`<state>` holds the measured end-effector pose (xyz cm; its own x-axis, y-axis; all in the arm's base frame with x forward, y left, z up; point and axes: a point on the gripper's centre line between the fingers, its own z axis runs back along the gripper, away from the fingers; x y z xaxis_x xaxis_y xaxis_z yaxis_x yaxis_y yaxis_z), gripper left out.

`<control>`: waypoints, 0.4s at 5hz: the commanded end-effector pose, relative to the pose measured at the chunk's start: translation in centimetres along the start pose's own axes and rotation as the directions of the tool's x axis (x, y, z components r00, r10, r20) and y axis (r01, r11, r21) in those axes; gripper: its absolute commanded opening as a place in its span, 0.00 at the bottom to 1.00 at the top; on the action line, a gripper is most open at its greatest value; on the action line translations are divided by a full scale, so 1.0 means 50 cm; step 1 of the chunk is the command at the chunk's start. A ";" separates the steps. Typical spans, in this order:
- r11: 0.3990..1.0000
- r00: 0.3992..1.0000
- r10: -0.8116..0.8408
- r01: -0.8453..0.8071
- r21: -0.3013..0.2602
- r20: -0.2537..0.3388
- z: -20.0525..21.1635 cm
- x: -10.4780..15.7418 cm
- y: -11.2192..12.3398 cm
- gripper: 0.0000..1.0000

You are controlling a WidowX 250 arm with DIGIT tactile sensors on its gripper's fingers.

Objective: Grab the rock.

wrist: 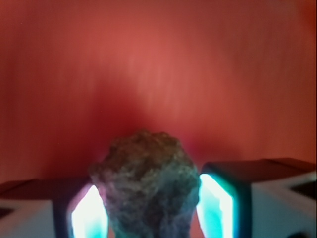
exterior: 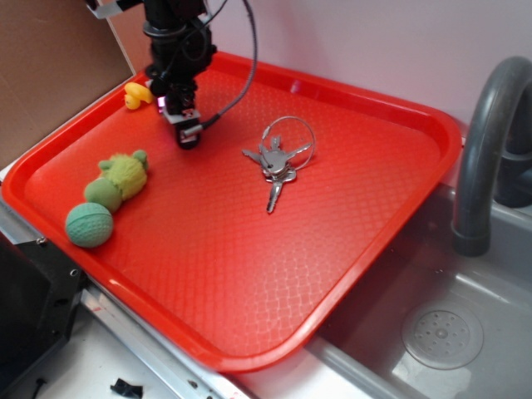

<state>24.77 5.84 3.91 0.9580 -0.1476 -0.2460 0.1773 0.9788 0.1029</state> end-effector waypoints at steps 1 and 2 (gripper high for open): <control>0.985 0.973 0.175 -0.175 -0.014 0.151 0.220 -0.098 -0.095 0.00; 0.976 0.968 0.205 -0.190 -0.106 0.147 0.277 -0.152 -0.135 0.00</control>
<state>18.99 -0.98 17.21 0.9931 0.0365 -0.1118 -0.0293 0.9974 0.0652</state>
